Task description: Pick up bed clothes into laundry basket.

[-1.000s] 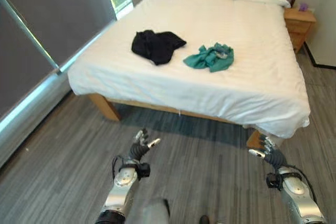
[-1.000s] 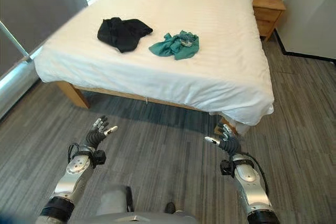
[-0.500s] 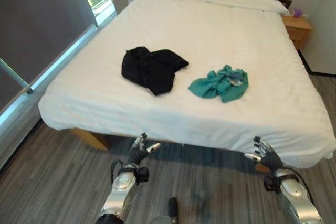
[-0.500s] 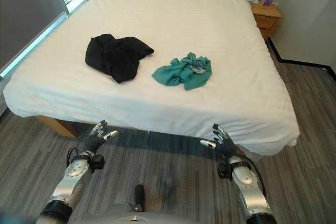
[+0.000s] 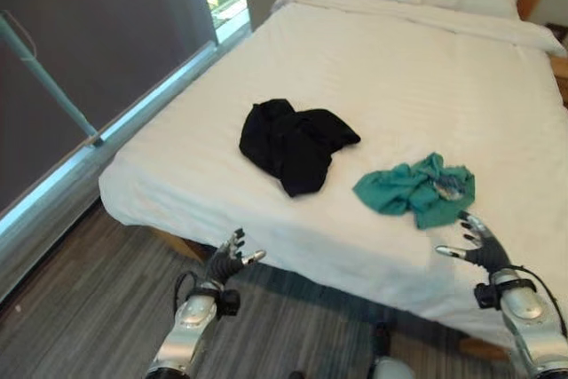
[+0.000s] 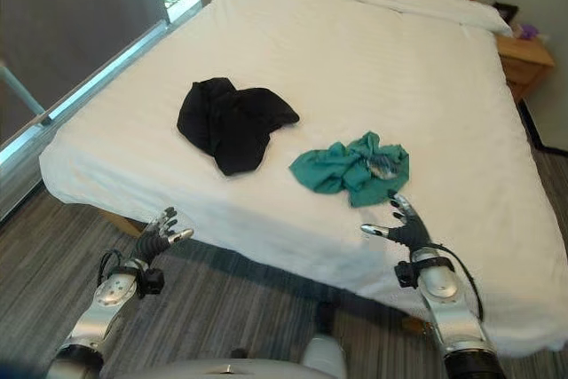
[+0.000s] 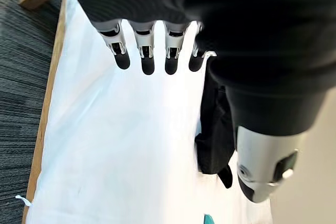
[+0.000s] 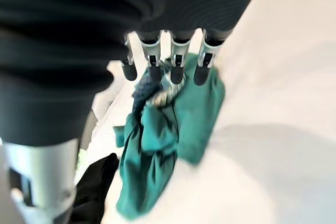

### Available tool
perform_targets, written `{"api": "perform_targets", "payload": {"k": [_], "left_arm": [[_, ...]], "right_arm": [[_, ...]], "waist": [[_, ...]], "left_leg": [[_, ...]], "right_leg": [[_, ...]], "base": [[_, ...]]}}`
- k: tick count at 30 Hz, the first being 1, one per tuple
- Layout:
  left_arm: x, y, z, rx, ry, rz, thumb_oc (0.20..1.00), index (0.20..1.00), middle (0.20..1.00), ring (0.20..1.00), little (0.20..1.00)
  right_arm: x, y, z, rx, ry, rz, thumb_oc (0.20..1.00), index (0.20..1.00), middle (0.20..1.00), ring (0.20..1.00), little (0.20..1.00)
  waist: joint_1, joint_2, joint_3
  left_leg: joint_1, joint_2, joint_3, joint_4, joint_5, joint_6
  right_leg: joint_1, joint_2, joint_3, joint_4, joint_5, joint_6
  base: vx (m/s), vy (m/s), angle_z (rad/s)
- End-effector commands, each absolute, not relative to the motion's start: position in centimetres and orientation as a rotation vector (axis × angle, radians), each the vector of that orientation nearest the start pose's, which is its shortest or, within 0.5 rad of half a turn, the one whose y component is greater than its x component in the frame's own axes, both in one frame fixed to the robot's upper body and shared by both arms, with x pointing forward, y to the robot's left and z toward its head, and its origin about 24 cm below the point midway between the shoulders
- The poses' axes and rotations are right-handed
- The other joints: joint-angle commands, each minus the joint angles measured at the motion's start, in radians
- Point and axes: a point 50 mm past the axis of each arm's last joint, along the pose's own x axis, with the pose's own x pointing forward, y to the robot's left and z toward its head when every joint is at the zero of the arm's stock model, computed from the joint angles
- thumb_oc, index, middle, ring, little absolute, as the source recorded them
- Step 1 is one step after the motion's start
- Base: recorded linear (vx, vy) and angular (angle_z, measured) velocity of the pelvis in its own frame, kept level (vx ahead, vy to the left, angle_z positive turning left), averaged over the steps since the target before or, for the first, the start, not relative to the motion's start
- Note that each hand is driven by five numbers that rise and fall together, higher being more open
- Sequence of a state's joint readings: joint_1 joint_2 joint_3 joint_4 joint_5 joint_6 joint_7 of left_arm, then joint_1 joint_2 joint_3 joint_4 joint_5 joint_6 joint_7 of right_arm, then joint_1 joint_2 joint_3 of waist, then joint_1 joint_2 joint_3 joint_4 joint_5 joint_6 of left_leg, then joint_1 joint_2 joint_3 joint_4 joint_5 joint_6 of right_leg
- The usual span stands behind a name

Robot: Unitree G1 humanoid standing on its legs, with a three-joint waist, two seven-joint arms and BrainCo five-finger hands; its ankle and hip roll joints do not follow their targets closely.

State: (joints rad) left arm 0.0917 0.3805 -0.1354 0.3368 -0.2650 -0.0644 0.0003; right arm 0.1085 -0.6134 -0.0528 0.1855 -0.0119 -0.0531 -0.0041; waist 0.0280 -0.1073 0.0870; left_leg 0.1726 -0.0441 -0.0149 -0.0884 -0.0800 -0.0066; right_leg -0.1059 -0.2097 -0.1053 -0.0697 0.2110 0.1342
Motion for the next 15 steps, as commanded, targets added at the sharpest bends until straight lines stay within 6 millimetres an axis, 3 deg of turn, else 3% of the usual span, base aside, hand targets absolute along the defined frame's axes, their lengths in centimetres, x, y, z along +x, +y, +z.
{"api": "perform_targets", "payload": {"k": [1, 2, 8, 13, 15], "left_arm": [[22.4, 20.6, -2.4, 0.115, 0.289, -0.093, 1.000, 1.000, 1.000, 1.000, 1.000], [21.8, 20.3, -2.9, 0.099, 0.314, -0.117, 1.000, 1.000, 1.000, 1.000, 1.000], [20.8, 19.5, -3.5, 0.085, 0.352, -0.179, 1.000, 1.000, 1.000, 1.000, 1.000], [20.3, 19.8, -3.5, 0.085, 0.363, -0.179, 1.000, 1.000, 1.000, 1.000, 1.000], [20.3, 20.1, -3.4, 0.075, 0.363, -0.153, 1.000, 1.000, 1.000, 1.000, 1.000]], "right_arm": [[25.3, -32.3, 10.1, -0.823, 0.018, -0.174, 1.000, 1.000, 1.000, 1.000, 1.000], [26.3, -32.6, 12.0, -0.939, -0.004, -0.146, 1.000, 1.000, 1.000, 1.000, 1.000], [28.9, -32.5, 14.5, -1.122, -0.017, -0.115, 1.000, 1.000, 1.000, 1.000, 1.000], [31.7, -31.7, 13.7, -1.191, 0.056, -0.075, 1.000, 1.000, 1.000, 1.000, 1.000], [32.2, -32.1, 11.7, -1.069, 0.133, -0.114, 1.000, 1.000, 1.000, 1.000, 1.000]], "waist": [[0.032, 0.024, -0.024], [0.050, 0.020, -0.031], [0.091, 0.016, -0.037], [0.119, 0.016, -0.027], [0.131, 0.017, -0.017]], "left_leg": [[-0.090, 0.075, 0.055, 0.001, 0.111, -0.031], [-0.102, 0.080, 0.043, 0.001, 0.115, -0.036], [-0.119, 0.096, 0.019, 0.001, 0.118, -0.050], [-0.130, 0.102, 0.000, 0.001, 0.122, -0.055], [-0.143, 0.102, -0.007, 0.001, 0.126, -0.055]], "right_leg": [[0.089, 0.011, -0.037, 0.023, -0.009, 0.072], [0.111, 0.021, -0.054, -0.004, -0.024, 0.064], [0.130, 0.041, -0.084, -0.018, -0.057, 0.054], [0.130, 0.049, -0.091, -0.018, -0.064, 0.047], [0.122, 0.051, -0.096, -0.018, -0.065, 0.045]], "base": [[0.13, -0.132, 0.11], [0.10, -0.096, 0.13], [0.06, -0.063, 0.15], [0.03, -0.030, 0.16], [-0.01, -0.021, 0.07]]}}
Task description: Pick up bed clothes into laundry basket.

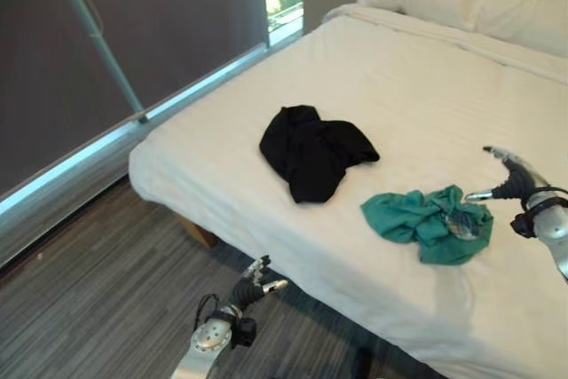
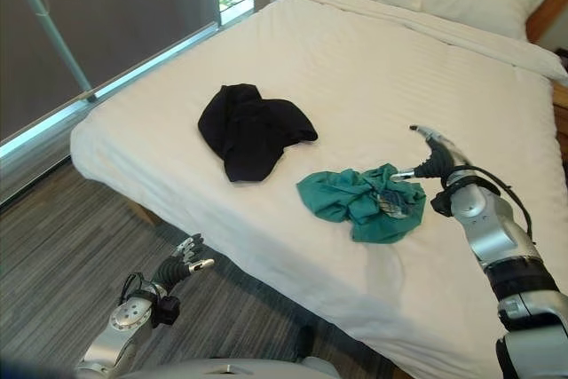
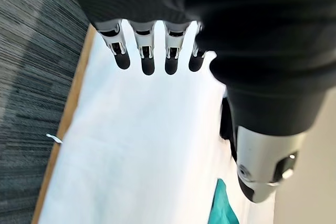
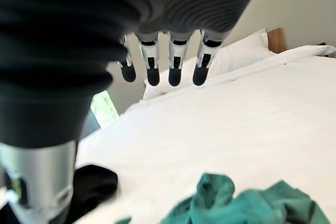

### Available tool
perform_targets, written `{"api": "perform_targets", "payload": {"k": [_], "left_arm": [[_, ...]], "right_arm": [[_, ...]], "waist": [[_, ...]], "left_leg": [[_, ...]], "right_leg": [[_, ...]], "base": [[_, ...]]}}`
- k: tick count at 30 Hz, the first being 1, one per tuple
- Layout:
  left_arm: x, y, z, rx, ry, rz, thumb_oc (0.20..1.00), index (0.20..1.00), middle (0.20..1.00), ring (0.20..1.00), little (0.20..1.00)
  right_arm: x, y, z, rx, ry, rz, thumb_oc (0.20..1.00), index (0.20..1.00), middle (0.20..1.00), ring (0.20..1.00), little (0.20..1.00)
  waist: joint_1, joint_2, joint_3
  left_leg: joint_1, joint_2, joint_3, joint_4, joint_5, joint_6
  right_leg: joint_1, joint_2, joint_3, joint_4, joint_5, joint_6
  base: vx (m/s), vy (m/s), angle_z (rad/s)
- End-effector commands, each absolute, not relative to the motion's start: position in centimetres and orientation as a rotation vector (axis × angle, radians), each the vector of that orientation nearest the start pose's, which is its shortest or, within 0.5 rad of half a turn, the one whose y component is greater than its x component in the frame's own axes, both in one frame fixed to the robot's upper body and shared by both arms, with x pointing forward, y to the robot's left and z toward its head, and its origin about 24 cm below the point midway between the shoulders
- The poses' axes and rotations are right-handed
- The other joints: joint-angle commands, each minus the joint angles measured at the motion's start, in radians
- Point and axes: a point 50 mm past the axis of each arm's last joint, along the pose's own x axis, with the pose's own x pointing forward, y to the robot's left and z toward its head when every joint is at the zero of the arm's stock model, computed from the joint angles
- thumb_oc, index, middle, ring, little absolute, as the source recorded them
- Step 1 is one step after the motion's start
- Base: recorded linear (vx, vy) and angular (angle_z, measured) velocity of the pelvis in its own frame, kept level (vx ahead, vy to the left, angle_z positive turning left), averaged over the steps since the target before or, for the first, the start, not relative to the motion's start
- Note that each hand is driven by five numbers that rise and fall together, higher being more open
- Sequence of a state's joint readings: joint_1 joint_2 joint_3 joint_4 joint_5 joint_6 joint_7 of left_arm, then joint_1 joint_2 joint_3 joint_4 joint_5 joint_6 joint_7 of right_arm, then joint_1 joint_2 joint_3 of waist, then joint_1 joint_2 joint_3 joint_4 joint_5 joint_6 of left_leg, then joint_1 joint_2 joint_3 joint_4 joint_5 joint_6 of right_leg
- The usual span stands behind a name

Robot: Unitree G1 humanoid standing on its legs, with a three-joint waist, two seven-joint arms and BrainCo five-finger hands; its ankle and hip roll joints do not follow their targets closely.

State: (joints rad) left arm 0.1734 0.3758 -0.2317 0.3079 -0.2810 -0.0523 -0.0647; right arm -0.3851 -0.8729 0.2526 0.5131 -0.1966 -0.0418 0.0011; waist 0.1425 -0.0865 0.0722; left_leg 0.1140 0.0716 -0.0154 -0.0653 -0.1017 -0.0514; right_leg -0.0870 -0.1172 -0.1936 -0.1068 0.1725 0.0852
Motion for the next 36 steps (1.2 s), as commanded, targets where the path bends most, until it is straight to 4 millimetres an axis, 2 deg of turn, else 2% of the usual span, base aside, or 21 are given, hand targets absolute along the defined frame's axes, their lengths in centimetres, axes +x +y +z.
{"api": "perform_targets", "payload": {"k": [1, 6, 8, 11, 12, 13, 15, 17, 19, 21, 22, 23, 24, 25, 28, 29, 32, 33, 34, 35, 36], "left_arm": [[20.2, 20.4, -3.4, 0.071, 0.365, -0.138, 1.000, 1.000, 1.000, 1.000, 1.000], [20.1, 21.1, -2.7, 0.057, 0.343, -0.113, 1.000, 1.000, 1.000, 1.000, 1.000], [20.8, 21.1, -2.2, 0.073, 0.321, -0.141, 1.000, 1.000, 1.000, 1.000, 1.000], [20.9, 21.9, -1.8, 0.086, 0.308, -0.121, 1.000, 1.000, 1.000, 1.000, 1.000], [20.9, 22.2, -1.8, 0.088, 0.309, -0.105, 1.000, 1.000, 1.000, 1.000, 1.000], [20.8, 22.6, -1.7, 0.097, 0.307, -0.090, 1.000, 1.000, 1.000, 1.000, 1.000], [20.9, 23.3, -1.6, 0.112, 0.302, -0.056, 1.000, 1.000, 1.000, 1.000, 1.000], [20.9, 23.7, -1.5, 0.122, 0.296, -0.037, 1.000, 1.000, 1.000, 1.000, 1.000], [22.4, 24.9, 0.6, 0.180, 0.212, 0.001, 1.000, 1.000, 1.000, 1.000, 1.000], [22.9, 25.3, 1.3, 0.208, 0.182, 0.013, 1.000, 1.000, 1.000, 1.000, 1.000], [24.6, 26.1, 3.6, 0.281, 0.099, 0.039, 1.000, 1.000, 1.000, 1.000, 1.000], [24.7, 26.1, 3.6, 0.283, 0.098, 0.037, 1.000, 1.000, 1.000, 1.000, 1.000], [26.8, 26.0, 6.4, 0.351, -0.006, 0.051, 1.000, 1.000, 1.000, 1.000, 1.000], [28.2, 25.6, 8.6, 0.434, -0.073, 0.020, 1.000, 1.000, 1.000, 1.000, 1.000], [31.3, 24.1, 12.8, 0.550, -0.206, -0.001, 1.000, 1.000, 1.000, 1.000, 1.000], [33.2, 23.2, 15.1, 0.683, -0.259, -0.008, 1.000, 1.000, 1.000, 1.000, 1.000], [34.7, 23.0, 16.4, 0.751, -0.273, 0.020, 1.000, 1.000, 1.000, 1.000, 1.000], [36.3, 23.3, 17.0, 0.806, -0.240, 0.071, 1.000, 1.000, 1.000, 1.000, 1.000], [36.4, 23.2, 17.1, 0.807, -0.243, 0.070, 1.000, 1.000, 1.000, 1.000, 1.000], [37.6, 24.0, 18.0, 0.885, -0.206, 0.127, 1.000, 1.000, 1.000, 1.000, 1.000], [37.7, 23.8, 18.1, 0.886, -0.210, 0.125, 1.000, 1.000, 1.000, 1.000, 1.000]], "right_arm": [[32.5, -32.1, 10.8, -1.025, 0.170, -0.119, 1.000, 1.000, 1.000, 1.000, 1.000], [34.5, -32.0, 9.4, -1.230, 0.328, -0.114, 1.000, 1.000, 1.000, 1.000, 1.000], [29.5, -35.2, 1.6, -1.216, 0.763, -0.100, 1.000, 1.000, 1.000, 1.000, 1.000], [27.4, -35.0, -1.1, -1.207, 0.868, -0.047, 1.000, 1.000, 1.000, 1.000, 1.000], [26.5, -34.5, -2.5, -1.222, 0.898, -0.002, 0.269, 0.269, 0.269, 0.269, 0.269], [26.0, -34.0, -3.3, -1.225, 0.907, 0.027, 0.200, 0.200, 0.200, 0.200, 0.200], [24.4, -33.1, -5.2, -1.231, 0.940, 0.103, 0.200, 0.200, 0.200, 0.200, 0.200], [23.9, -32.7, -5.8, -1.229, 0.942, 0.129, 0.200, 0.200, 0.200, 0.200, 0.200], [21.1, -32.1, -8.0, -1.204, 0.990, 0.203, 0.200, 0.200, 0.200, 0.200, 0.200], [20.3, -31.6, -8.7, -1.184, 0.999, 0.226, 0.200, 0.200, 0.200, 0.200, 0.200], [18.5, -31.0, -9.9, -1.130, 1.034, 0.257, 0.200, 0.200, 0.200, 0.200, 0.200], [18.4, -31.0, -10.0, -1.127, 1.035, 0.257, 0.200, 0.200, 0.200, 0.200, 0.200], [16.7, -30.3, -11.0, -1.070, 1.060, 0.279, 0.200, 0.200, 0.200, 0.200, 0.200], [16.0, -30.1, -11.3, -1.037, 1.066, 0.285, 0.200, 0.200, 0.200, 0.200, 0.200], [14.5, -29.3, -11.9, -0.978, 1.075, 0.319, 0.200, 0.200, 0.200, 0.200, 0.200], [13.8, -28.8, -12.0, -0.944, 1.070, 0.339, 0.200, 0.200, 0.200, 0.200, 0.200], [13.5, -28.3, -12.0, -0.919, 1.048, 0.357, 0.200, 0.200, 0.200, 0.200, 0.200], [13.6, -28.1, -11.8, -0.920, 1.025, 0.375, 0.200, 0.200, 0.200, 0.200, 0.200], [13.7, -28.0, -11.8, -0.917, 1.024, 0.373, 0.200, 0.200, 0.200, 0.200, 0.200], [14.1, -27.9, -11.2, -0.915, 0.984, 0.385, 0.200, 0.200, 0.200, 0.200, 0.200], [14.1, -27.9, -11.2, -0.912, 0.983, 0.383, 0.200, 0.200, 0.200, 0.200, 0.200]], "waist": [[0.022, -0.003, 0.003], [0.045, 0.008, 0.053], [0.081, 0.039, 0.083], [0.088, 0.054, 0.089], [0.085, 0.057, 0.090], [0.080, 0.058, 0.090], [0.068, 0.055, 0.085], [0.063, 0.052, 0.083], [0.037, 0.045, 0.070], [0.029, 0.042, 0.067], [0.002, 0.039, 0.052], [0.005, 0.037, 0.054], [-0.020, 0.032, 0.041], [-0.038, 0.032, 0.034], [-0.085, 0.022, 0.012], [-0.114, 0.021, 0.003], [-0.138, 0.015, -0.008], [-0.169, 0.014, -0.021], [-0.165, 0.012, -0.019], [-0.197, 0.010, -0.026], [-0.193, 0.008, -0.025]], "left_leg": [[-0.093, -0.014, -0.011, -0.022, 0.151, -0.010], [-0.163, -0.014, -0.022, -0.022, 0.174, -0.013], [-0.226, -0.029, -0.059, -0.022, 0.195, -0.013], [-0.254, -0.039, -0.076, -0.022, 0.202, -0.016], [-0.262, -0.041, -0.079, -0.022, 0.203, -0.017], [-0.265, -0.042, -0.079, -0.022, 0.204, -0.016], [-0.261, -0.043, -0.074, -0.022, 0.199, -0.015], [-0.254, -0.043, -0.072, -0.022, 0.195, -0.013], [-0.236, -0.041, -0.061, -0.022, 0.182, -0.013], [-0.225, -0.040, -0.057, -0.022, 0.176, -0.013], [-0.208, -0.038, -0.048, -0.022, 0.168, -0.015], [-0.205, -0.038, -0.047, -0.022, 0.167, -0.015], [-0.189, -0.035, -0.035, -0.022, 0.157, -0.017], [-0.176, -0.030, -0.028, -0.022, 0.146, -0.019], [-0.161, -0.026, -0.007, -0.022, 0.141, -0.021], [-0.139, -0.018, 0.016, -0.022, 0.124, -0.025], [-0.132, -0.016, 0.038, -0.022, 0.124, -0.026], [-0.122, -0.012, 0.058, -0.022, 0.121, -0.028], [-0.123, -0.012, 0.059, -0.022, 0.120, -0.028], [-0.121, -0.008, 0.079, -0.022, 0.119, -0.031], [-0.122, -0.008, 0.081, -0.022, 0.119, -0.031]], "right_leg": [[0.097, -0.040, -0.009, 0.020, -0.025, 0.094], [0.033, -0.037, -0.004, 0.020, -0.009, 0.090], [-0.007, -0.046, -0.030, 0.020, -0.008, 0.090], [-0.025, -0.052, -0.043, 0.020, -0.009, 0.092], [-0.030, -0.053, -0.044, 0.020, -0.009, 0.092], [-0.033, -0.053, -0.042, 0.020, -0.009, 0.091], [-0.031, -0.053, -0.039, 0.020, -0.010, 0.091], [-0.028, -0.052, -0.034, 0.020, -0.012, 0.091], [-0.012, -0.052, -0.021, 0.020, -0.019, 0.093], [-0.006, -0.052, -0.017, 0.020, -0.022, 0.094], [0.003, -0.051, -0.008, 0.020, -0.026, 0.096], [0.005, -0.051, -0.007, 0.020, -0.027, 0.096], [0.014, -0.049, 0.003, 0.020, -0.030, 0.097], [0.023, -0.046, 0.008, 0.020, -0.036, 0.099], [0.026, -0.046, 0.022, 0.020, -0.035, 0.103], [0.037, -0.041, 0.037, 0.020, -0.041, 0.107], [0.030, -0.040, 0.053, 0.020, -0.034, 0.111], [0.025, -0.034, 0.074, 0.020, -0.030, 0.115], [0.025, -0.034, 0.075, 0.020, -0.030, 0.115], [0.015, -0.029, 0.092, 0.020, -0.023, 0.117], [0.013, -0.029, 0.093, 0.020, -0.022, 0.117]], "base": [[-0.02, -0.027, 0.09], [-0.09, -0.022, 0.04], [-0.10, -0.015, 0.27], [-0.01, 0.003, 0.34], [0.00, 0.012, 0.25], [0.02, 0.025, 0.23], [0.05, 0.024, 0.06], [0.05, 0.017, -0.05], [0.08, 0.032, -0.07], [0.06, 0.032, -0.15], [0.04, 0.027, -0.26], [0.08, 0.049, -0.20], [0.07, 0.027, -0.15], [0.08, 0.040, -0.10], [0.05, 0.022, -0.18], [0.04, 0.016, -0.15], [0.03, 0.018, -0.42], [0.01, 0.006, -0.34], [0.00, 0.008, -0.40], [-0.01, 0.002, -0.40], [-0.02, 0.001, -0.39]]}}
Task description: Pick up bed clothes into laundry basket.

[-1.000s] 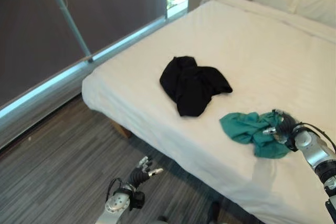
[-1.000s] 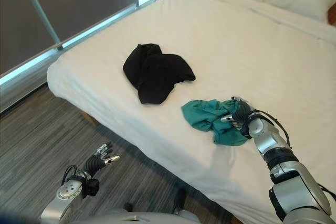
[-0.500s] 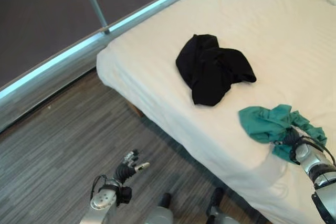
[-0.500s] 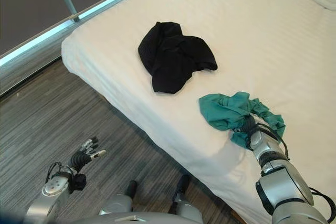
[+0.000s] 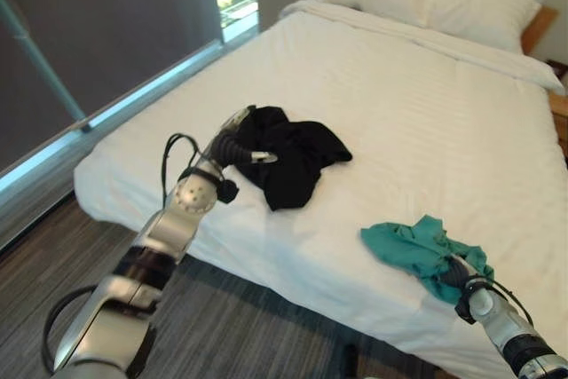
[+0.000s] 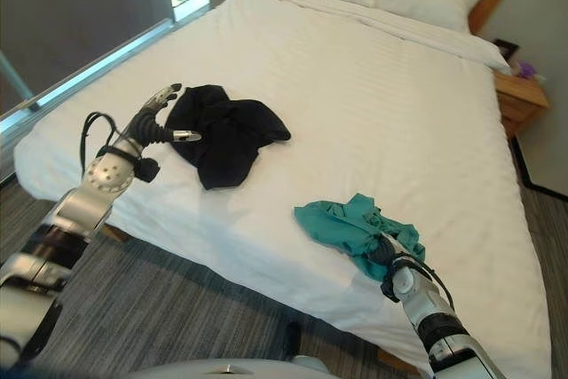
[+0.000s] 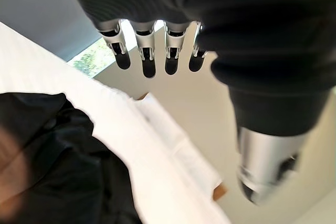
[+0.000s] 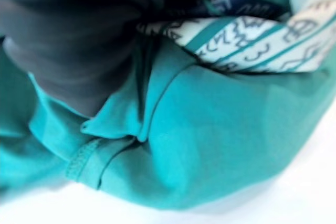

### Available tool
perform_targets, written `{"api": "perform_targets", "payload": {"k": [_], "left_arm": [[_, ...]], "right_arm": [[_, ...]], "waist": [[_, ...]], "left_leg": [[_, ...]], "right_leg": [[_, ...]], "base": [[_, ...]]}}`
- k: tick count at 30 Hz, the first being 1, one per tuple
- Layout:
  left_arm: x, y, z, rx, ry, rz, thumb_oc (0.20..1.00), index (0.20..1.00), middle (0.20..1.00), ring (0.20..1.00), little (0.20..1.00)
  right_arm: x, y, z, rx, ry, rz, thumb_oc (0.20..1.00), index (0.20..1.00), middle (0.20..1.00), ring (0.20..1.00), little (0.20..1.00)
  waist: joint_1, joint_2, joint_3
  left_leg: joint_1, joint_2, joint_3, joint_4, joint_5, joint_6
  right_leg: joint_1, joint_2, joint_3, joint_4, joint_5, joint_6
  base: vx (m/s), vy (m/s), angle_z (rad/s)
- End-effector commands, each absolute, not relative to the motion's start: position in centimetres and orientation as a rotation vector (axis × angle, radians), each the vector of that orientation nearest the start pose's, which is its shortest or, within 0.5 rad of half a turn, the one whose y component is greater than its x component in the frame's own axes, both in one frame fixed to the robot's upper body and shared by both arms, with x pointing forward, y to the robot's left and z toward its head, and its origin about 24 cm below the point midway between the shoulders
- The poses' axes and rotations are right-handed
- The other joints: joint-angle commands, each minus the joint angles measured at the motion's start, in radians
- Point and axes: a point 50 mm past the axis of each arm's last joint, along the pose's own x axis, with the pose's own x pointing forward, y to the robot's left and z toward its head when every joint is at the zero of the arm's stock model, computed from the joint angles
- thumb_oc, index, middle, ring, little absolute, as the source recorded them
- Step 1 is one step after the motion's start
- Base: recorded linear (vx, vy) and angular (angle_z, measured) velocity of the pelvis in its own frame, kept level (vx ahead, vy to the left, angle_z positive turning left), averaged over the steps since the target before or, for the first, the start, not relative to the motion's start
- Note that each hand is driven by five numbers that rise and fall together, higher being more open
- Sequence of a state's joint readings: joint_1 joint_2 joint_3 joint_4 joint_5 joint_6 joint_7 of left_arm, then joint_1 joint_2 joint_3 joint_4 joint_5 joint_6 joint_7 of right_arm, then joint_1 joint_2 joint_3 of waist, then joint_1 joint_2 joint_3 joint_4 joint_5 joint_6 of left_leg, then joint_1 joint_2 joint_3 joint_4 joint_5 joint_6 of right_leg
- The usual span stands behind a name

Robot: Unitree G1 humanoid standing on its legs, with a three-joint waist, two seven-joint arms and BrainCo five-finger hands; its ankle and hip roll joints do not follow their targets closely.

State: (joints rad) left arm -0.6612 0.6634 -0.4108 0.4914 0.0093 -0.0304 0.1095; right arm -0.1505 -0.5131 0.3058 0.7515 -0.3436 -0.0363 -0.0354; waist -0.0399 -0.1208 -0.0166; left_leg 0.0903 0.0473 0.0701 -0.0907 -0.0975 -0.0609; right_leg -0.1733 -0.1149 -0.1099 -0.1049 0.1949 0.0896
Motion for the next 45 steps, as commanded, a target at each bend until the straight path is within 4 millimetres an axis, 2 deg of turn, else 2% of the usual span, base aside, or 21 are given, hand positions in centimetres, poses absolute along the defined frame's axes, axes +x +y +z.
{"api": "perform_targets", "payload": {"k": [1, 6, 7, 10, 14, 16, 18, 19, 21, 22, 23, 24, 28, 31, 33, 37, 38, 39, 41, 42, 45], "left_arm": [[38.3, 23.8, 18.7, 0.912, -0.205, 0.142, 1.000, 1.000, 1.000, 1.000, 1.000], [40.0, 26.1, 22.5, 1.110, -0.155, 0.312, 1.000, 1.000, 1.000, 1.000, 1.000], [40.1, 26.0, 22.7, 1.113, -0.160, 0.312, 1.000, 1.000, 1.000, 1.000, 1.000], [40.2, 28.2, 24.5, 1.134, -0.094, 0.439, 1.000, 1.000, 1.000, 1.000, 1.000], [40.0, 29.3, 27.4, 1.238, -0.082, 0.520, 1.000, 1.000, 1.000, 1.000, 1.000], [39.8, 29.8, 28.2, 1.266, -0.089, 0.530, 1.000, 1.000, 1.000, 1.000, 1.000], [39.8, 29.8, 27.7, 1.293, -0.065, 0.518, 1.000, 1.000, 1.000, 1.000, 1.000], [40.0, 29.9, 26.1, 1.332, 0.000, 0.487, 1.000, 1.000, 1.000, 1.000, 1.000], [40.0, 29.9, 24.8, 1.368, 0.048, 0.460, 1.000, 1.000, 1.000, 1.000, 1.000], [40.1, 29.8, 23.6, 1.411, 0.096, 0.427, 0.561, 0.561, 0.561, 0.561, 0.561], [40.1, 29.8, 22.8, 1.423, 0.122, 0.408, 0.448, 0.448, 0.448, 0.448, 0.448], [40.1, 29.5, 20.7, 1.419, 0.163, 0.343, 0.200, 0.200, 0.200, 0.200, 0.200], [40.1, 28.7, 19.1, 1.347, 0.140, 0.290, 0.200, 0.200, 0.200, 0.200, 0.200], [39.9, 26.4, 17.5, 1.251, 0.035, 0.212, 0.200, 0.200, 0.200, 0.200, 0.200], [39.1, 25.2, 15.4, 1.158, -0.005, 0.140, 0.200, 0.200, 0.200, 0.200, 0.200], [35.0, 24.4, 10.0, 0.804, 0.002, 0.025, 0.200, 0.200, 0.200, 0.200, 0.200], [35.0, 24.4, 10.0, 0.804, 0.002, 0.025, 0.200, 0.200, 0.200, 0.200, 0.200], [32.6, 24.4, 8.3, 0.596, -0.005, 0.003, 0.200, 0.200, 0.200, 0.200, 0.200], [31.5, 24.6, 7.1, 0.523, 0.021, 0.006, 0.200, 0.200, 0.200, 0.200, 0.200], [29.5, 25.7, 5.5, 0.356, 0.059, 0.071, 0.200, 0.200, 0.200, 0.200, 0.200], [26.9, 27.3, 4.1, 0.231, 0.097, 0.135, 0.200, 0.200, 0.200, 0.200, 0.200]], "right_arm": [[14.3, -27.7, -11.2, -0.913, 0.976, 0.384, 0.200, 0.200, 0.200, 0.200, 0.200], [17.5, -26.7, -8.9, -0.925, 0.801, 0.397, 0.200, 0.200, 0.200, 0.200, 0.200], [17.6, -26.6, -8.9, -0.921, 0.798, 0.395, 0.200, 0.200, 0.200, 0.200, 0.200], [19.1, -26.4, -7.9, -0.928, 0.723, 0.374, 0.200, 0.200, 0.200, 0.200, 0.200], [20.7, -25.8, -6.9, -0.907, 0.643, 0.335, 0.200, 0.200, 0.200, 0.200, 0.200], [21.1, -25.4, -6.5, -0.896, 0.610, 0.332, 0.200, 0.200, 0.200, 0.200, 0.200], [21.6, -24.8, -6.3, -0.884, 0.581, 0.334, 0.200, 0.200, 0.200, 0.200, 0.200], [21.8, -24.3, -6.4, -0.880, 0.571, 0.341, 0.200, 0.200, 0.200, 0.200, 0.200], [21.7, -24.0, -6.6, -0.877, 0.569, 0.355, 0.200, 0.200, 0.200, 0.200, 0.200], [21.6, -23.8, -6.6, -0.873, 0.566, 0.360, 0.200, 0.200, 0.200, 0.200, 0.200], [21.4, -23.8, -6.7, -0.872, 0.567, 0.364, 0.200, 0.200, 0.200, 0.200, 0.200], [21.3, -23.8, -6.3, -0.871, 0.547, 0.366, 0.200, 0.200, 0.200, 0.200, 0.200], [21.2, -24.3, -5.9, -0.871, 0.537, 0.358, 0.200, 0.200, 0.200, 0.200, 0.200], [21.0, -24.6, -5.5, -0.871, 0.524, 0.348, 0.200, 0.200, 0.200, 0.200, 0.200], [20.9, -24.8, -5.4, -0.862, 0.525, 0.325, 0.200, 0.200, 0.200, 0.200, 0.200], [19.6, -26.2, -5.4, -0.865, 0.564, 0.298, 0.200, 0.200, 0.200, 0.200, 0.200], [19.6, -26.2, -5.4, -0.865, 0.564, 0.298, 0.200, 0.200, 0.200, 0.200, 0.200], [19.1, -26.6, -5.2, -0.844, 0.566, 0.283, 0.200, 0.200, 0.200, 0.200, 0.200], [19.0, -26.7, -5.1, -0.836, 0.567, 0.278, 0.200, 0.200, 0.200, 0.200, 0.200], [18.8, -27.1, -4.8, -0.823, 0.566, 0.259, 0.200, 0.200, 0.200, 0.200, 0.200], [20.0, -27.1, -3.1, -0.752, 0.483, 0.192, 0.200, 0.200, 0.200, 0.200, 0.200]], "waist": [[-0.020, 0.041, 0.063], [-0.086, 0.013, 0.097], [-0.084, 0.010, 0.095], [-0.116, -0.023, 0.131], [-0.144, -0.063, 0.170], [-0.154, -0.083, 0.189], [-0.156, -0.099, 0.207], [-0.157, -0.108, 0.213], [-0.156, -0.109, 0.216], [-0.154, -0.110, 0.217], [-0.154, -0.110, 0.215], [-0.153, -0.106, 0.211], [-0.140, -0.096, 0.205], [-0.117, -0.078, 0.201], [-0.091, -0.061, 0.199], [-0.044, -0.024, 0.173], [-0.044, -0.024, 0.173], [-0.025, -0.005, 0.150], [-0.019, 0.000, 0.135], [-0.010, 0.015, 0.110], [0.011, 0.033, 0.081]], "left_leg": [[-0.102, 0.018, 0.003, 0.003, 0.116, -0.022], [-0.185, 0.034, 0.038, 0.003, 0.141, -0.026], [-0.191, 0.034, 0.040, 0.003, 0.142, -0.026], [-0.246, 0.043, 0.050, 0.003, 0.160, -0.027], [-0.316, 0.052, 0.053, 0.003, 0.180, -0.028], [-0.341, 0.058, 0.055, 0.003, 0.184, -0.026], [-0.356, 0.065, 0.054, 0.003, 0.187, -0.024], [-0.361, 0.066, 0.053, 0.003, 0.188, -0.024], [-0.356, 0.067, 0.056, 0.003, 0.186, -0.025], [-0.352, 0.066, 0.057, 0.003, 0.183, -0.026], [-0.349, 0.066, 0.057, 0.003, 0.181, -0.026], [-0.330, 0.067, 0.060, 0.003, 0.163, -0.027], [-0.304, 0.065, 0.067, 0.003, 0.148, -0.026], [-0.281, 0.057, 0.059, 0.003, 0.146, -0.023], [-0.262, 0.049, 0.048, 0.003, 0.141, -0.021], [-0.212, 0.033, 0.026, 0.003, 0.128, -0.017], [-0.212, 0.033, 0.026, 0.003, 0.128, -0.017], [-0.184, 0.029, 0.013, 0.003, 0.118, -0.015], [-0.182, 0.023, 0.008, 0.003, 0.124, -0.014], [-0.158, 0.019, -0.004, 0.003, 0.123, -0.013], [-0.128, 0.015, -0.015, 0.003, 0.124, -0.010]], "right_leg": [[0.090, -0.029, 0.017, 0.018, -0.039, 0.115], [-0.022, -0.006, 0.060, 0.018, 0.008, 0.122], [-0.029, -0.006, 0.062, 0.018, 0.010, 0.122], [-0.092, 0.007, 0.080, 0.018, 0.042, 0.125], [-0.163, 0.018, 0.094, 0.018, 0.071, 0.128], [-0.191, 0.028, 0.105, 0.018, 0.079, 0.128], [-0.209, 0.033, 0.110, 0.018, 0.082, 0.129], [-0.217, 0.036, 0.113, 0.018, 0.084, 0.129], [-0.212, 0.035, 0.114, 0.018, 0.081, 0.129], [-0.208, 0.033, 0.112, 0.018, 0.077, 0.128], [-0.207, 0.031, 0.110, 0.018, 0.074, 0.128], [-0.191, 0.032, 0.111, 0.018, 0.060, 0.129], [-0.174, 0.030, 0.112, 0.018, 0.048, 0.128], [-0.147, 0.019, 0.101, 0.018, 0.037, 0.125], [-0.122, 0.009, 0.085, 0.018, 0.026, 0.123], [-0.052, -0.011, 0.056, 0.018, 0.001, 0.115], [-0.052, -0.011, 0.056, 0.018, 0.001, 0.115], [-0.013, -0.017, 0.039, 0.018, -0.014, 0.112], [-0.003, -0.022, 0.036, 0.018, -0.016, 0.109], [0.032, -0.026, 0.019, 0.018, -0.025, 0.105], [0.074, -0.029, 0.007, 0.018, -0.035, 0.098]], "base": [[-0.04, -0.004, -0.27], [-0.15, -0.020, -0.31], [-0.13, -0.024, -0.24], [-0.14, -0.028, -0.37], [-0.12, -0.020, -0.14], [-0.08, -0.015, 0.06], [-0.05, -0.012, -0.19], [-0.02, -0.010, -0.26], [0.01, 0.003, -0.25], [0.02, 0.007, -0.23], [0.05, 0.016, -0.14], [0.03, 0.012, -0.05], [0.03, 0.015, -0.02], [0.03, -0.004, 0.06], [0.09, 0.007, 0.03], [0.10, 0.017, 0.20], [0.13, 0.028, 0.18], [0.08, 0.019, 0.15], [0.10, 0.030, 0.40], [0.12, 0.027, 0.52], [0.04, 0.017, 0.31]]}}
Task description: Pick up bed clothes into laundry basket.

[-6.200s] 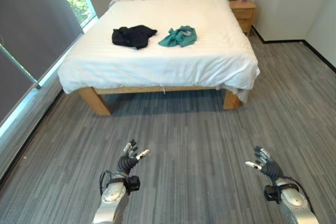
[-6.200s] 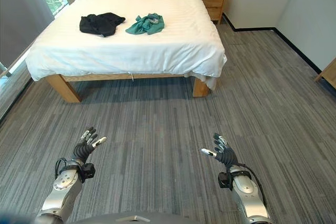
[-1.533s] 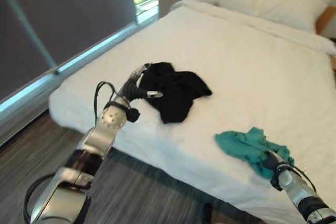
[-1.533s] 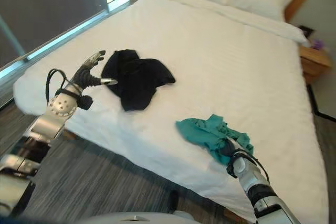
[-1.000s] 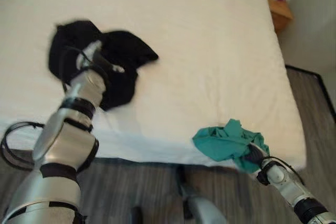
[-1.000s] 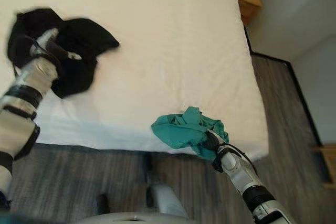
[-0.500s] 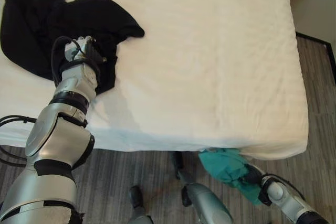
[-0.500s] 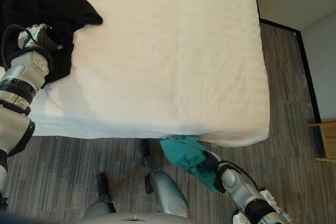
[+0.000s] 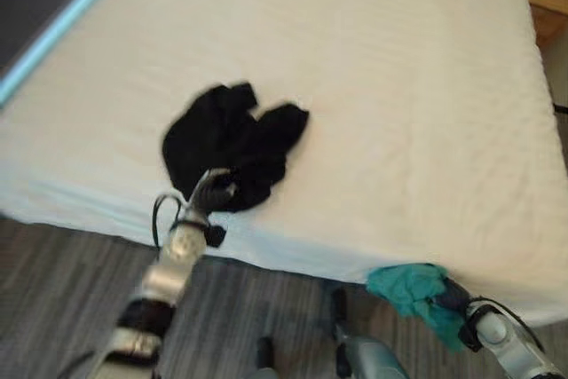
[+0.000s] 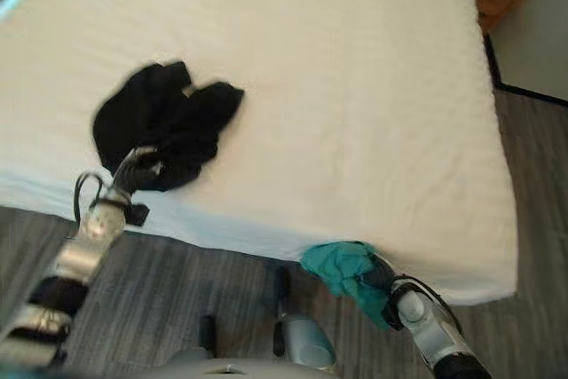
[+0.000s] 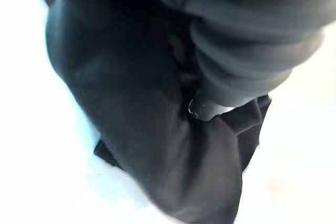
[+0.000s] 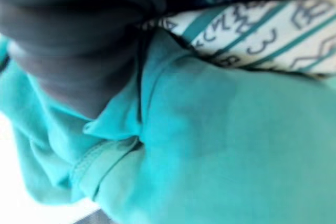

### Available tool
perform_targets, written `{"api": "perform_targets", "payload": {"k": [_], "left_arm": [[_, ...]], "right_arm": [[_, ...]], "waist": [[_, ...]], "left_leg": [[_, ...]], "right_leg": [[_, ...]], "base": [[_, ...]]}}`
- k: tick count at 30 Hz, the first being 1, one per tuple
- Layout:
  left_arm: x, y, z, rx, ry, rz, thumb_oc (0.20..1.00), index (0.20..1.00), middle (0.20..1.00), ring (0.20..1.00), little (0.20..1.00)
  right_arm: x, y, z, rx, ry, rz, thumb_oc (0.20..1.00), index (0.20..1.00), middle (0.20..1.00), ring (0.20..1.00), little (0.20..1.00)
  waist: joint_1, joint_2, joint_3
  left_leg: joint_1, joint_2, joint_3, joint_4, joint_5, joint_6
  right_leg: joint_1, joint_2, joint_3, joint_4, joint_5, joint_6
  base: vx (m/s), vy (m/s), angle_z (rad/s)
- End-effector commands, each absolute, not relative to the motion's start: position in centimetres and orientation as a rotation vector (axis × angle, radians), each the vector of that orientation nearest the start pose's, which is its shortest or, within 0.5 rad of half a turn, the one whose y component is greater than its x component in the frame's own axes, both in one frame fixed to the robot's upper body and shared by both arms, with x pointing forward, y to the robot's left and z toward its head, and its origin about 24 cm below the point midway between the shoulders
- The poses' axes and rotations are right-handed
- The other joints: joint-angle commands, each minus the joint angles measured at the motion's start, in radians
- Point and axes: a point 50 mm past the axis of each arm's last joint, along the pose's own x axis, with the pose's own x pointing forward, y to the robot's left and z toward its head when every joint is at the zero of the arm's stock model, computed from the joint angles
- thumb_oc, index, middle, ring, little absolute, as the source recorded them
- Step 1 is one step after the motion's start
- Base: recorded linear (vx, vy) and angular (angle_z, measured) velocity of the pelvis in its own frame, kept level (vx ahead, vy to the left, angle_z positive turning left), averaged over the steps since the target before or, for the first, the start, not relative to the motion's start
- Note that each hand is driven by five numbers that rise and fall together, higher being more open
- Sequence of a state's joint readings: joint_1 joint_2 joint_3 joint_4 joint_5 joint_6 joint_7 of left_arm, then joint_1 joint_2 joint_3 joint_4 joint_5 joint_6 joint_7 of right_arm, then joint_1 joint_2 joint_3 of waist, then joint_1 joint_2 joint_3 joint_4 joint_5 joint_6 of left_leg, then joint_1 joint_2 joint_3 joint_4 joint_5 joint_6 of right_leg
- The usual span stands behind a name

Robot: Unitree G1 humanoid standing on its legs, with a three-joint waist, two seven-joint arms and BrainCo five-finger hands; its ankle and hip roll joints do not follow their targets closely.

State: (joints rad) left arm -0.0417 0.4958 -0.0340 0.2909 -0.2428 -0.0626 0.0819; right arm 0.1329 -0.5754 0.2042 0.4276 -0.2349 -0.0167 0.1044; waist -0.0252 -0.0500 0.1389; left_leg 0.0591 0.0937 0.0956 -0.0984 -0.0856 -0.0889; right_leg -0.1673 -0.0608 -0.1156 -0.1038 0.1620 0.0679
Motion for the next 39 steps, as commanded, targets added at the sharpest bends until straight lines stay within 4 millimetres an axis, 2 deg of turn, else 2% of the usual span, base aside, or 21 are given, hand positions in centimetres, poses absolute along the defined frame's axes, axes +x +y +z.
{"api": "perform_targets", "payload": {"k": [1, 3, 4, 6, 9, 11, 12, 14, 19, 20, 24, 28, 31, 32, 33, 34, 35, 36, 38, 39], "left_arm": [[26.0, 27.9, 3.7, 0.198, 0.107, 0.164, 0.200, 0.200, 0.200, 0.200, 0.200], [24.4, 28.3, 3.1, 0.129, 0.116, 0.202, 0.200, 0.200, 0.200, 0.200, 0.200], [23.5, 28.2, 2.3, 0.090, 0.134, 0.203, 0.200, 0.200, 0.200, 0.200, 0.200], [21.8, 26.9, 0.8, -0.061, 0.168, 0.188, 0.200, 0.200, 0.200, 0.200, 0.200], [20.0, 25.3, -0.3, -0.101, 0.207, 0.138, 0.200, 0.200, 0.200, 0.200, 0.200], [19.6, 24.0, -0.9, -0.156, 0.232, 0.089, 0.200, 0.200, 0.200, 0.200, 0.200], [19.6, 24.0, -0.9, -0.157, 0.232, 0.089, 0.200, 0.200, 0.200, 0.200, 0.200], [19.1, 22.0, -1.0, -0.207, 0.242, 0.005, 0.200, 0.200, 0.200, 0.200, 0.200], [19.8, 20.5, -0.6, -0.201, 0.230, -0.081, 0.200, 0.200, 0.200, 0.200, 0.200], [20.4, 27.1, 4.3, 0.043, -0.021, 0.313, 0.200, 0.200, 0.200, 0.200, 0.200], [20.0, 28.0, 4.6, 0.045, -0.040, 0.382, 0.200, 0.200, 0.200, 0.200, 0.200], [20.1, 27.9, 4.4, 0.024, -0.037, 0.396, 0.200, 0.200, 0.200, 0.200, 0.200], [20.3, 27.9, 4.7, 0.015, -0.056, 0.398, 0.200, 0.200, 0.200, 0.200, 0.200], [20.6, 27.9, 5.0, 0.017, -0.070, 0.393, 0.200, 0.200, 0.200, 0.200, 0.200], [21.1, 28.2, 5.8, 0.032, -0.107, 0.409, 0.200, 0.200, 0.200, 0.200, 0.200], [21.2, 28.2, 5.8, 0.032, -0.110, 0.409, 0.200, 0.200, 0.200, 0.200, 0.200], [21.5, 28.3, 6.2, 0.026, -0.132, 0.421, 0.200, 0.200, 0.200, 0.200, 0.200], [21.7, 28.3, 6.5, 0.025, -0.147, 0.427, 0.200, 0.200, 0.200, 0.200, 0.200], [22.0, 28.9, 7.6, 0.054, -0.191, 0.456, 0.200, 0.200, 0.200, 0.200, 0.200], [22.1, 29.0, 7.7, 0.054, -0.200, 0.461, 0.200, 0.200, 0.200, 0.200, 0.200]], "right_arm": [[20.3, -27.1, -2.6, -0.709, 0.458, 0.168, 0.200, 0.200, 0.200, 0.200, 0.200], [21.1, -26.4, -1.3, -0.515, 0.368, 0.116, 0.200, 0.200, 0.200, 0.200, 0.200], [21.1, -25.9, -1.2, -0.433, 0.346, 0.112, 0.200, 0.200, 0.200, 0.200, 0.200], [21.0, -24.9, -0.1, -0.239, 0.264, 0.101, 0.200, 0.200, 0.200, 0.200, 0.200], [20.1, -24.6, 0.5, -0.077, 0.214, 0.079, 0.200, 0.200, 0.200, 0.200, 0.200], [20.0, -24.1, 0.7, 0.026, 0.182, 0.073, 0.200, 0.200, 0.200, 0.200, 0.200], [20.0, -24.1, 0.7, 0.026, 0.183, 0.072, 0.200, 0.200, 0.200, 0.200, 0.200], [19.5, -23.4, 0.5, 0.105, 0.185, 0.087, 0.200, 0.200, 0.200, 0.200, 0.200], [19.5, -22.6, 0.5, 0.127, 0.180, 0.113, 0.200, 0.200, 0.200, 0.200, 0.200], [23.0, -24.4, 4.0, 0.099, 0.012, -0.033, 0.200, 0.200, 0.200, 0.200, 0.200], [23.3, -24.3, 4.3, 0.086, 0.005, -0.031, 0.200, 0.200, 0.200, 0.200, 0.200], [23.0, -25.0, 4.2, 0.080, 0.007, -0.061, 0.200, 0.200, 0.200, 0.200, 0.200], [22.9, -25.8, 4.5, 0.056, -0.003, -0.095, 0.200, 0.200, 0.200, 0.200, 0.200], [22.7, -26.4, 4.8, 0.042, -0.016, -0.117, 0.200, 0.200, 0.200, 0.200, 0.200], [23.0, -27.3, 5.5, 0.016, -0.050, -0.167, 0.200, 0.200, 0.200, 0.200, 0.200], [23.1, -27.3, 5.5, 0.016, -0.052, -0.168, 0.200, 0.200, 0.200, 0.200, 0.200], [23.3, -27.5, 5.8, 0.013, -0.065, -0.182, 0.200, 0.200, 0.200, 0.200, 0.200], [23.4, -27.7, 6.0, 0.013, -0.078, -0.200, 0.200, 0.200, 0.200, 0.200, 0.200], [23.1, -29.0, 6.6, -0.001, -0.111, -0.271, 0.200, 0.200, 0.200, 0.200, 0.200], [23.0, -29.2, 6.7, -0.007, -0.114, -0.278, 0.200, 0.200, 0.200, 0.200, 0.200]], "waist": [[0.003, -0.032, -0.086], [0.020, -0.019, -0.099], [0.026, -0.017, -0.110], [0.040, -0.007, -0.125], [0.048, 0.000, -0.141], [0.054, 0.002, -0.146], [0.054, 0.002, -0.146], [0.059, 0.002, -0.153], [0.063, 0.001, -0.155], [0.026, 0.022, -0.055], [0.034, 0.020, -0.061], [0.025, 0.014, -0.061], [0.019, 0.006, -0.052], [0.013, -0.001, -0.044], [0.011, -0.008, -0.022], [0.012, -0.009, -0.021], [0.020, -0.012, -0.014], [0.030, -0.014, -0.007], [0.045, -0.014, -0.014], [0.048, -0.011, -0.021]], "left_leg": [[-0.086, -0.032, -0.044, 0.011, 0.113, 0.019], [-0.063, -0.034, -0.053, 0.011, 0.111, 0.023], [-0.061, -0.037, -0.056, 0.011, 0.115, 0.025], [-0.043, -0.041, -0.064, 0.011, 0.116, 0.029], [-0.032, -0.045, -0.074, 0.011, 0.115, 0.034], [-0.027, -0.048, -0.080, 0.011, 0.116, 0.035], [-0.026, -0.048, -0.080, 0.011, 0.115, 0.035], [-0.017, -0.048, -0.088, 0.011, 0.114, 0.037], [0.000, -0.044, -0.097, 0.011, 0.112, 0.038], [-0.021, -0.045, -0.033, 0.048, 0.109, 0.049], [-0.003, -0.038, -0.024, 0.043, 0.108, 0.044], [0.006, -0.021, -0.009, 0.051, 0.105, 0.035], [-0.006, 0.002, 0.020, 0.117, 0.093, 0.019], [-0.021, 0.010, 0.024, 0.174, 0.099, 0.010], [-0.041, 0.017, -0.027, 0.271, 0.096, 0.002], [-0.045, 0.016, -0.025, 0.272, 0.101, 0.002], [-0.053, -0.004, -0.077, 0.284, 0.109, 0.002], [-0.056, -0.036, -0.146, 0.280, 0.107, 0.006], [-0.065, -0.127, -0.348, 0.240, 0.052, 0.032], [-0.066, -0.146, -0.388, 0.217, 0.043, 0.040]], "right_leg": [[0.079, -0.084, 0.009, 0.017, -0.005, 0.119], [0.110, -0.084, 0.003, 0.017, -0.015, 0.116], [0.116, -0.087, -0.001, 0.017, -0.016, 0.113], [0.147, -0.094, -0.013, 0.017, -0.025, 0.107], [0.171, -0.095, -0.024, 0.017, -0.038, 0.102], [0.180, -0.097, -0.031, 0.017, -0.041, 0.100], [0.181, -0.097, -0.032, 0.017, -0.042, 0.100], [0.193, -0.095, -0.038, 0.018, -0.049, 0.097], [0.213, -0.090, -0.038, 0.021, -0.059, 0.093], [0.162, -0.077, 0.020, 0.100, -0.091, 0.054], [0.177, -0.070, 0.025, 0.084, -0.091, 0.053], [0.182, -0.056, 0.027, 0.070, -0.089, 0.052], [0.184, -0.038, 0.043, 0.062, -0.085, 0.045], [0.187, -0.033, 0.046, 0.062, -0.085, 0.041], [0.186, -0.011, 0.081, 0.071, -0.085, 0.031], [0.182, -0.011, 0.083, 0.071, -0.081, 0.030], [0.169, -0.005, 0.118, 0.077, -0.074, 0.028], [0.157, 0.000, 0.156, 0.083, -0.063, 0.028], [0.131, 0.022, 0.281, 0.094, -0.048, 0.037], [0.129, 0.031, 0.311, 0.090, -0.051, 0.036]], "base": [[0.04, 0.015, 0.18], [0.02, -0.005, 0.01], [0.00, -0.010, -0.08], [0.00, -0.020, 0.01], [0.01, -0.025, 0.13], [-0.01, -0.022, 0.08], [0.00, -0.030, 0.12], [0.00, -0.036, 0.13], [0.01, -0.029, 0.08], [0.00, 0.000, 0.00], [-0.01, -0.021, -0.15], [-0.02, -0.076, -0.05], [-0.04, -0.119, -0.23], [-0.04, -0.102, -0.34], [-0.06, -0.102, -0.30], [-0.07, -0.037, -0.36], [-0.08, 0.020, -0.44], [-0.01, 0.017, -1.14], [0.05, -0.001, -1.86], [0.06, 0.012, -1.94]]}}
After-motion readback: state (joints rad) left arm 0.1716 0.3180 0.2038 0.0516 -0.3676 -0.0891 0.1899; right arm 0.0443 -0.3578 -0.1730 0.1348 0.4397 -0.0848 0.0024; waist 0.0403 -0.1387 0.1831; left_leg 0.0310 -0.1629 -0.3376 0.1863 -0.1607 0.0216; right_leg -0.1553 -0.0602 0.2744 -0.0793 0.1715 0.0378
